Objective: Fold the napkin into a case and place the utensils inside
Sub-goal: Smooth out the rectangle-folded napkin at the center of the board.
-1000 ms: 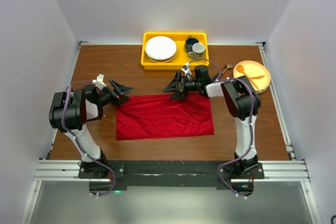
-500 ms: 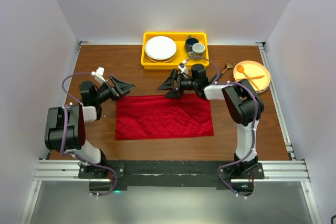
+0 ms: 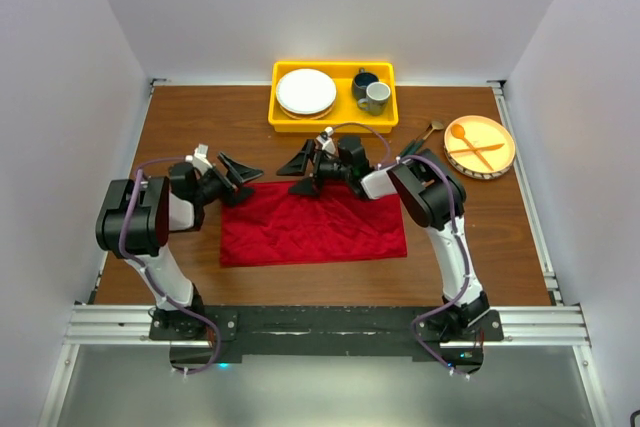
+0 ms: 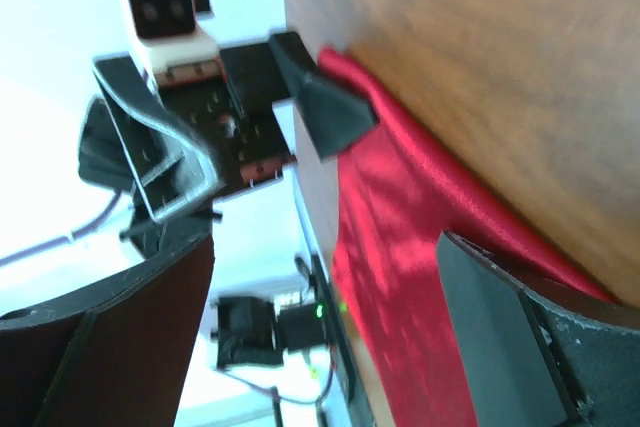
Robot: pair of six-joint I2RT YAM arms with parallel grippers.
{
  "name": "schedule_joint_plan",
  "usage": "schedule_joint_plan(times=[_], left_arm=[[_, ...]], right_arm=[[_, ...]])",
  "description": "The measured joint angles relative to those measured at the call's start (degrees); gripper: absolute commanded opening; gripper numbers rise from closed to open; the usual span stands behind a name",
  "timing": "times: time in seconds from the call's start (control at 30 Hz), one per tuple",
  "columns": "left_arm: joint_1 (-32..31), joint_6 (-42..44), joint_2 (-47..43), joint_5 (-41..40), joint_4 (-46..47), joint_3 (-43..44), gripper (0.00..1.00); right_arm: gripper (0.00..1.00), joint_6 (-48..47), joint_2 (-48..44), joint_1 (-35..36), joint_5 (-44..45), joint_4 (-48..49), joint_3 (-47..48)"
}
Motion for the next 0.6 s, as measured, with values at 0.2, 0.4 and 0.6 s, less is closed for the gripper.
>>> schedule_joint_plan(times=[0.2, 0.4, 0.6], left_arm=[[1.40, 1.07, 0.52, -0.76, -2.21, 1.60, 1.00], [2.67, 2.36, 0.83, -0.39, -4.15, 2.89, 1.00], [2.75, 3.28, 1.09, -0.13, -4.63, 3.43, 1.00]], right_arm=[[0.98, 2.14, 0.07, -1.01, 2.29, 3.23, -1.49], [0.98, 2.08, -2.16, -5.27, 1.64, 3.21, -5.07], [0.98, -0.98, -4.28, -12.20, -0.50, -0.79, -6.75]])
